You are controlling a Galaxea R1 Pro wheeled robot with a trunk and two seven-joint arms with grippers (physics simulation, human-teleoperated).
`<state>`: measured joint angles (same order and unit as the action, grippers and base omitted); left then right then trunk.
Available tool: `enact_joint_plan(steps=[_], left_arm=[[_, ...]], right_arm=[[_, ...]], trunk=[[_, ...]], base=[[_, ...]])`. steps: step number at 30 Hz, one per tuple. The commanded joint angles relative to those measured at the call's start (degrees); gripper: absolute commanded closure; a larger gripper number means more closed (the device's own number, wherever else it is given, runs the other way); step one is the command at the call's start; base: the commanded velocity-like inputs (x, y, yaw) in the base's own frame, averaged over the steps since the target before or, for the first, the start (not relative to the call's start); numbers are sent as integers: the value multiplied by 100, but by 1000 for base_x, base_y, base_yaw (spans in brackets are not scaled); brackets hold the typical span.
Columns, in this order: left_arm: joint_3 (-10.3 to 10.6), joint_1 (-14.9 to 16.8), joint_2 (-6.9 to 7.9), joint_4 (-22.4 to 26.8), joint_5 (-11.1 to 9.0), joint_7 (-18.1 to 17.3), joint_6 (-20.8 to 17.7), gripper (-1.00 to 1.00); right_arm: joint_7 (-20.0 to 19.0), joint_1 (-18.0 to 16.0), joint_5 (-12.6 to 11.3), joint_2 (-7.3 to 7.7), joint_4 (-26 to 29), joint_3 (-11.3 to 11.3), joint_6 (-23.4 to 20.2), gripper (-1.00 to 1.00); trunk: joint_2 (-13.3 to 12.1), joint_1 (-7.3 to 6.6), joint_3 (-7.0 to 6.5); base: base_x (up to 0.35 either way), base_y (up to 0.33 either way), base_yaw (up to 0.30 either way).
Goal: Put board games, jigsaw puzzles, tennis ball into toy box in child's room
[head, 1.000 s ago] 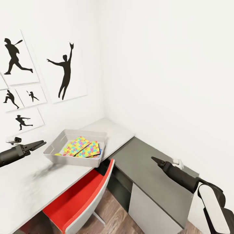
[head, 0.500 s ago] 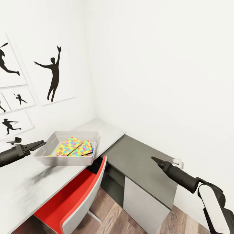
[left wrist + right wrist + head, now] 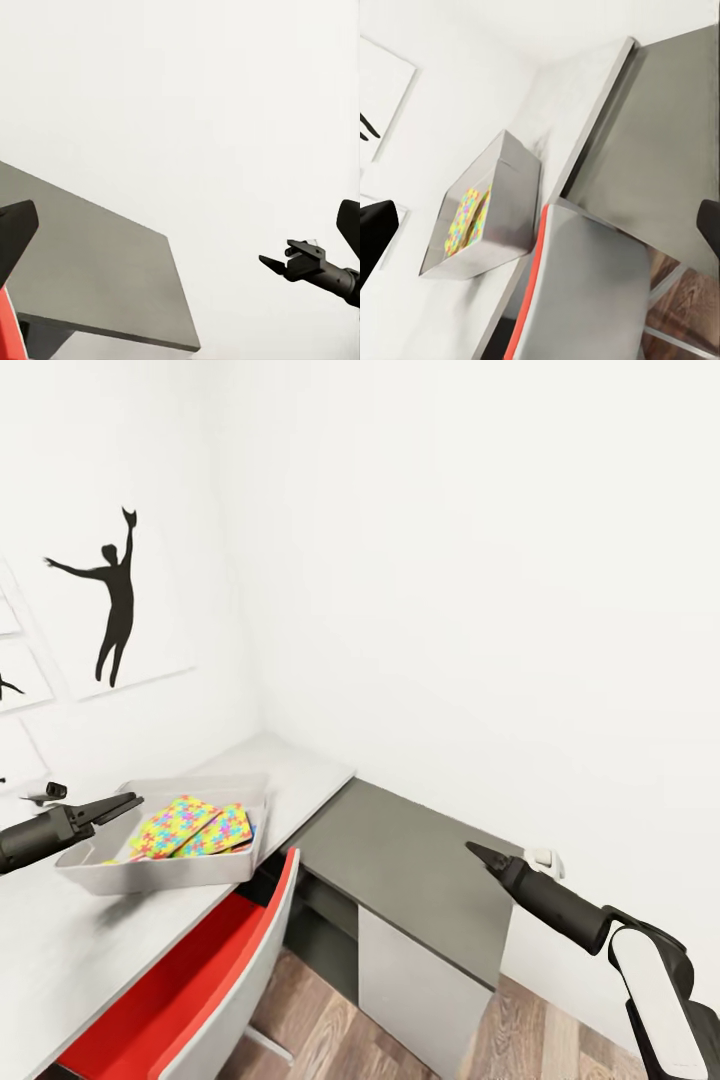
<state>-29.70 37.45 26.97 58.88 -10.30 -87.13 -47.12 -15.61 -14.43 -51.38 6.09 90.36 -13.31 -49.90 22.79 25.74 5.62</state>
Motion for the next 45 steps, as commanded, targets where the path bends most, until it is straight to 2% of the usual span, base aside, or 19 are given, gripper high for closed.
enact_joint_plan(steps=[1, 45], left_arm=[[-2, 2, 2, 1, 2, -22, -61, -100], [-1, -1, 2, 1, 2, -15, -61, -100]], right_arm=[[-38, -7, 33, -2, 0, -9, -29, -100], [-38, -7, 37, 3, -53, -14, 95, -100]], trunk=[[12, 4, 6], [12, 4, -282]], base=[[0, 0, -225], [0, 0, -225]])
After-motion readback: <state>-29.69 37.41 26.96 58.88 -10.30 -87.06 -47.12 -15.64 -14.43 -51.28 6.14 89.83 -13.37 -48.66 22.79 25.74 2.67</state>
